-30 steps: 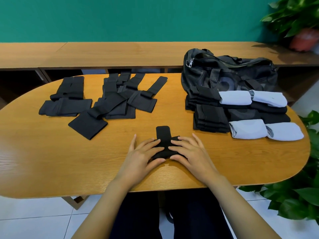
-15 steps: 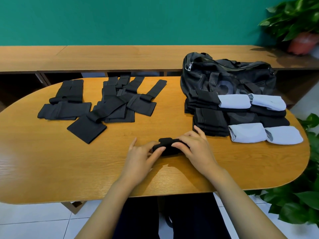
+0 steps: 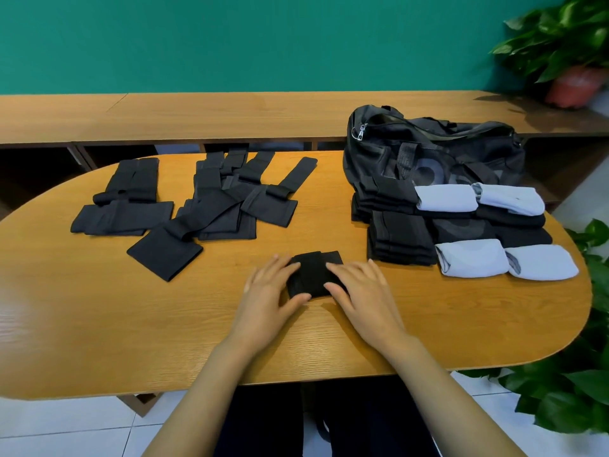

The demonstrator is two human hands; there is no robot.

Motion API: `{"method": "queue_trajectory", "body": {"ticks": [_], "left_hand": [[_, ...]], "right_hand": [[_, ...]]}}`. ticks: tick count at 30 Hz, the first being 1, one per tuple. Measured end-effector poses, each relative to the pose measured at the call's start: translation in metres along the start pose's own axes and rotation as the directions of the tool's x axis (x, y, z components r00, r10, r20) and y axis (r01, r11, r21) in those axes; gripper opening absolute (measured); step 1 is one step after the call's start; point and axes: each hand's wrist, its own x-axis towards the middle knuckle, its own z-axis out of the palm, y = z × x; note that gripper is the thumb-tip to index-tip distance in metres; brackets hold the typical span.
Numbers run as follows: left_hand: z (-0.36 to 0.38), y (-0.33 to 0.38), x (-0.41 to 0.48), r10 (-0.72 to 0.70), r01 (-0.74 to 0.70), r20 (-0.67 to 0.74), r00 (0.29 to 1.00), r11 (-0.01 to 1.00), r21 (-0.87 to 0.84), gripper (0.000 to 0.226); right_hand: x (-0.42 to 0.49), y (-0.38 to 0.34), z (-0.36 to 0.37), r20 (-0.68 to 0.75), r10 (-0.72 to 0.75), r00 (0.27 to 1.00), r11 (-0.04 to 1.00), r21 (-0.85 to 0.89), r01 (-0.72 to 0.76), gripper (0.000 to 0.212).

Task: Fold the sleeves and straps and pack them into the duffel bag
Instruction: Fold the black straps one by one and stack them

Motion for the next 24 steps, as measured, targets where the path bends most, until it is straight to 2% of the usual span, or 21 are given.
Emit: {"method": "queue_trajectory", "body": {"ticks": [2,4,7,11,18,21,24], "left_hand": [[0.004,-0.004,-0.003,0.013,-0.014,0.060,0.998,1.000,0.025,0.062],[0.007,-0.005,-0.004,0.015,-0.018,0.047,0.999,0.997,0.069,0.058],[0.008,-0.002,-0.006,0.010,-0.013,0.017,1.000,0.986,0.169,0.054],[0.009,0.000,-0.007,-0.005,0.011,-0.026,1.000,0.975,0.222,0.057],[0.010,-0.004,-0.007,-0.011,0.024,-0.088,0.996,0.989,0.144,0.062],[0.010,-0.006,-0.006,-0.065,0.075,-0.139,0.988,0.995,0.065,0.072],[0.010,-0.010,-0.007,-0.122,0.120,-0.191,0.974,0.992,-0.022,0.070]], "right_hand": [[-0.006,0.001,0.004,0.044,0.019,0.999,0.999,0.030,-0.020,0.056],[-0.008,0.000,0.005,0.013,0.011,1.000,0.997,0.072,-0.011,0.052],[-0.012,0.000,0.007,-0.066,-0.102,0.993,0.993,0.052,0.105,0.042],[-0.014,0.001,0.010,-0.036,-0.243,0.969,0.969,-0.060,0.241,0.053],[-0.008,-0.004,0.010,0.133,-0.248,0.960,0.940,-0.207,0.271,0.066],[-0.006,-0.003,0.007,0.108,-0.232,0.967,0.938,-0.237,0.252,0.067],[0.001,-0.002,-0.004,-0.005,-0.218,0.976,0.941,-0.267,0.209,0.069]]}}
